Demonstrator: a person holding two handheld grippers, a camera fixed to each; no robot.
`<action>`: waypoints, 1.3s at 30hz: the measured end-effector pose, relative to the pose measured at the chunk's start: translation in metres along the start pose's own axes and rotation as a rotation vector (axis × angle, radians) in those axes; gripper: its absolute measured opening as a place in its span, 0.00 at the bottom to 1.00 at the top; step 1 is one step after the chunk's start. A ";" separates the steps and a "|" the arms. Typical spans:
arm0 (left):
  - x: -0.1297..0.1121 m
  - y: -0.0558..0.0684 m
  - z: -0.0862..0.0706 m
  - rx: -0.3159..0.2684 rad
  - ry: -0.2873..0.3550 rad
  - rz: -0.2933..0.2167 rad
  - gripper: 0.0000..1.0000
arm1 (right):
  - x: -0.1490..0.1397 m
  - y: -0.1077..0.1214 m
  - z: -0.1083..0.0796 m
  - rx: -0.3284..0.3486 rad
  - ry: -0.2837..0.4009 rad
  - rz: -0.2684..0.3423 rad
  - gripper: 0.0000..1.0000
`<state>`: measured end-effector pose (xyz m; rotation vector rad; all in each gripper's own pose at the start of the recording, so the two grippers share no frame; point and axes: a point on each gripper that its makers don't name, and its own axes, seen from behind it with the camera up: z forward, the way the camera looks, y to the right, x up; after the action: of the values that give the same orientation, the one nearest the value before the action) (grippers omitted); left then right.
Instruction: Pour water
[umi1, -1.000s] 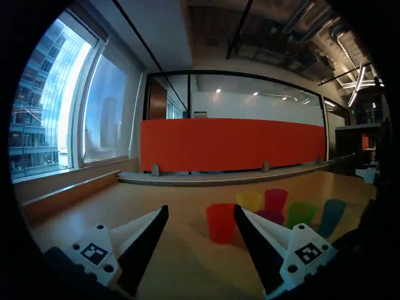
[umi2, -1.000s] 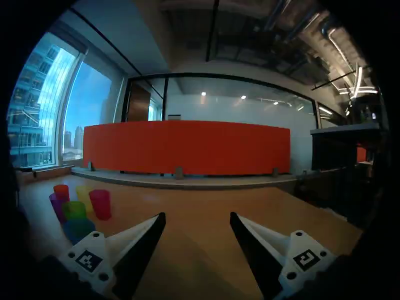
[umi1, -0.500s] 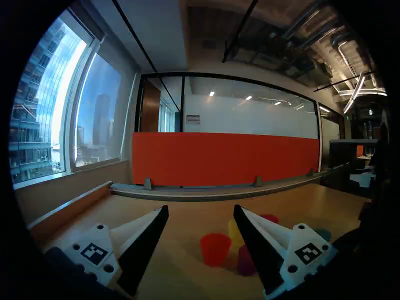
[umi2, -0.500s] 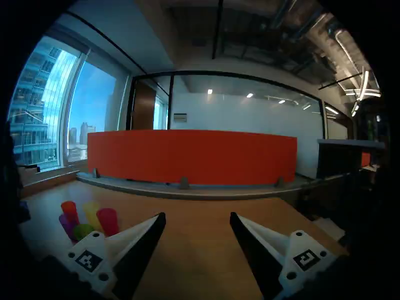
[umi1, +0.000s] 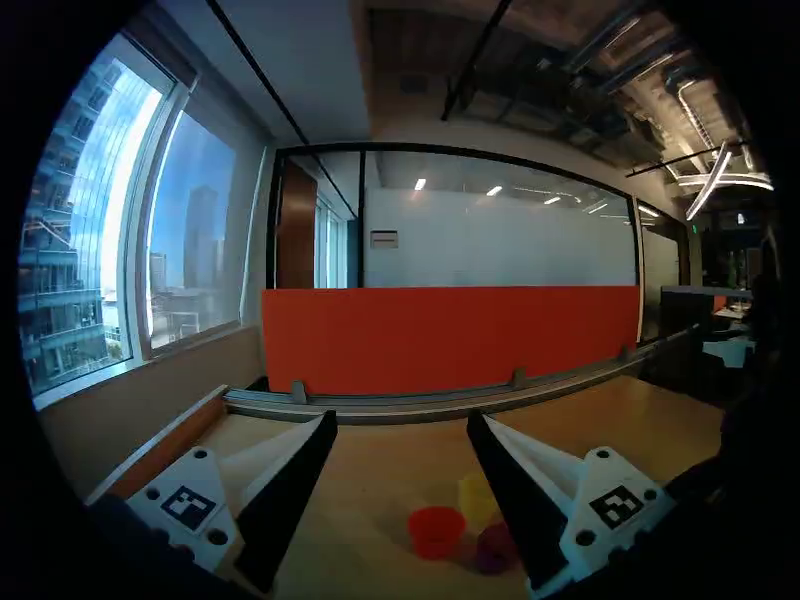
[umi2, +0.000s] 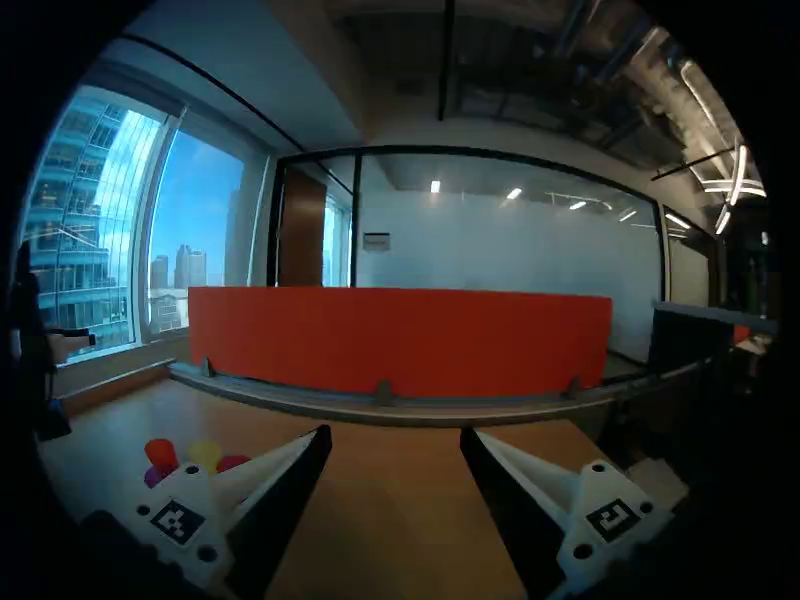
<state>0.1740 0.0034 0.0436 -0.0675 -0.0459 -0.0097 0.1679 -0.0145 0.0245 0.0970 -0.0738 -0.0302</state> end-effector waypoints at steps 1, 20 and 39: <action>0.005 0.001 0.000 -0.008 -0.002 -0.002 0.97 | 0.004 0.000 0.000 0.001 0.000 -0.002 0.99; 0.032 0.026 -0.002 -0.168 -0.013 0.032 0.97 | 0.031 -0.034 -0.008 0.177 0.007 -0.007 0.99; 0.045 0.092 -0.018 -0.516 -0.027 0.016 0.97 | 0.049 -0.101 -0.029 0.486 0.002 -0.048 0.99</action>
<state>0.2204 0.0935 0.0215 -0.5837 -0.0687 -0.0041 0.2164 -0.1140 -0.0106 0.5850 -0.0759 -0.0595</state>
